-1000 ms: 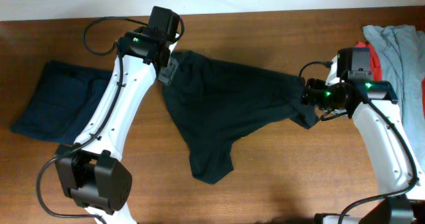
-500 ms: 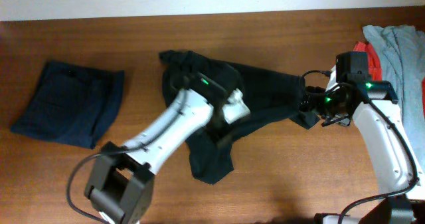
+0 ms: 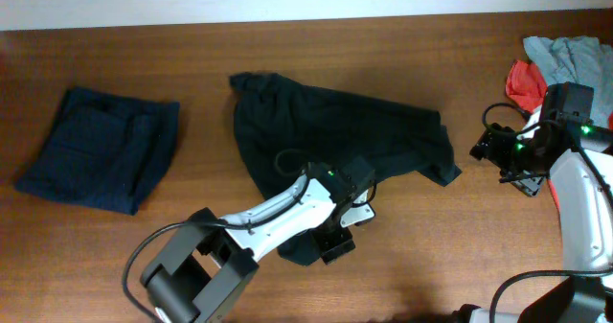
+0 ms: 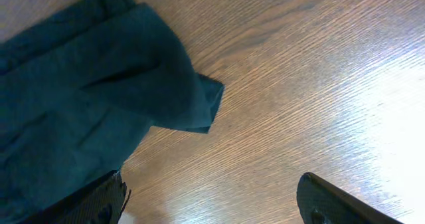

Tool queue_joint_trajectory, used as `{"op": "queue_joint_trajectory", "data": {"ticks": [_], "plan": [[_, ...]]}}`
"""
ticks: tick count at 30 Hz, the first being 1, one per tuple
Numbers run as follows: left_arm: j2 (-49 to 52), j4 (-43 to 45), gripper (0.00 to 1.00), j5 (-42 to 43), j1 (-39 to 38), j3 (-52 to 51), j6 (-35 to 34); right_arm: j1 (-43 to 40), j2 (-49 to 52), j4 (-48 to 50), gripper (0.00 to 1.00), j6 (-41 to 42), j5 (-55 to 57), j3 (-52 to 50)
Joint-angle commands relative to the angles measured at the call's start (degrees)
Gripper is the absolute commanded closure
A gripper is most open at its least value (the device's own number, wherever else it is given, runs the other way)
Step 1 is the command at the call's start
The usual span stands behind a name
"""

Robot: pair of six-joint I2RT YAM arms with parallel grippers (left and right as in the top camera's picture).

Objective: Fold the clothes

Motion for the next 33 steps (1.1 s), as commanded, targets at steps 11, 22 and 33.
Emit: {"op": "queue_joint_trajectory", "data": {"ticks": [11,22,33], "plan": [[6.25,-4.42,0.99,-2.84,-0.09,2.71,-1.33,-0.2,0.17,-0.11,0.13,-0.57,-1.46,0.22],[-4.2,-34.62,0.99,-26.18,6.93,39.36,-13.25,-0.13,0.17,-2.1,0.14,-3.85,-5.68,-1.05],[-8.11,-36.68,1.0,-29.64,11.96,41.48,-12.68,10.12,0.26,11.02,0.41,-8.55,-12.09,-16.31]]}}
